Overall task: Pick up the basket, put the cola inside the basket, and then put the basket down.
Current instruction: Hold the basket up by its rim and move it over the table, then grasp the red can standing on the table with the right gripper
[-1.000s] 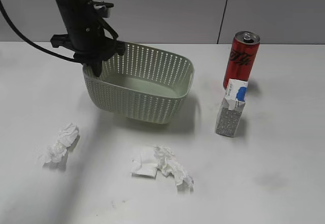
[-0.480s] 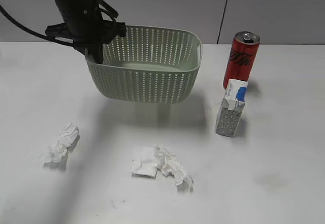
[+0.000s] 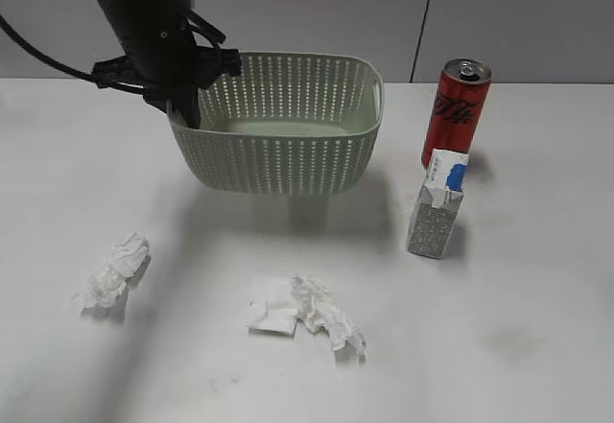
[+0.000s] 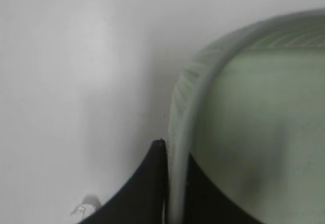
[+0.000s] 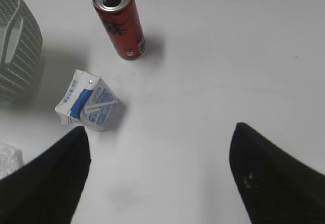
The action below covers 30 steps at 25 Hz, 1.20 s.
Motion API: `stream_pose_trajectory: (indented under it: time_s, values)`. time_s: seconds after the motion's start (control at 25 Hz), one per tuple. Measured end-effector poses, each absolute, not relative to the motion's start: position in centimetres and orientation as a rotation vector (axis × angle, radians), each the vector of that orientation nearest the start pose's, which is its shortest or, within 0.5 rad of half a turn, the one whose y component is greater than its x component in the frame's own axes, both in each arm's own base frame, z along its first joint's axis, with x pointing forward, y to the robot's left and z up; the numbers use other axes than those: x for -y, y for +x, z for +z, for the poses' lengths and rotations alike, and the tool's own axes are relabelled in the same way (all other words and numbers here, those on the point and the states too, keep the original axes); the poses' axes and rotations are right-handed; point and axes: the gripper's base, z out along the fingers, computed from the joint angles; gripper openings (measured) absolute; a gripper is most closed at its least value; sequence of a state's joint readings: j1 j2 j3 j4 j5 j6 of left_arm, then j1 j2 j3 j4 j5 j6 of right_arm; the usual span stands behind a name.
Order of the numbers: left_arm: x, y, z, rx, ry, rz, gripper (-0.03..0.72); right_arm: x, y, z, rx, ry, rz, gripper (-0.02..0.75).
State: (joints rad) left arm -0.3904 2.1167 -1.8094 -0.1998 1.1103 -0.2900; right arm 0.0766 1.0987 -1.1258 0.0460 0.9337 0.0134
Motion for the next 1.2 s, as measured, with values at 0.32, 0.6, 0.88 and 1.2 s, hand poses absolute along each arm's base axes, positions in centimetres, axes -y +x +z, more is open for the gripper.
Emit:
stream_pose_trajectory:
  time_s: [0.32, 0.6, 0.88, 1.2]
  values:
    - [14.6, 42.6, 22.5, -2.948, -0.01, -0.437, -0.02, -8.0, 32.7, 35.2, -2.515, -0.267, 0.083, 0.672]
    - [16.3, 41.9, 22.5, -2.953, 0.091, -0.394, -0.02, -10.0, 40.5, 31.0, -2.641, -0.183, 0.066, 0.678]
    - [18.0, 41.4, 22.5, -2.938, 0.158, -0.387, -0.02, -11.0, 44.5, 26.6, -2.729, -0.065, 0.06, 0.678]
    - [18.0, 41.3, 22.5, -2.944, 0.164, -0.381, -0.02, -11.3, 46.1, 23.5, -2.77, -0.041, 0.037, 0.678]
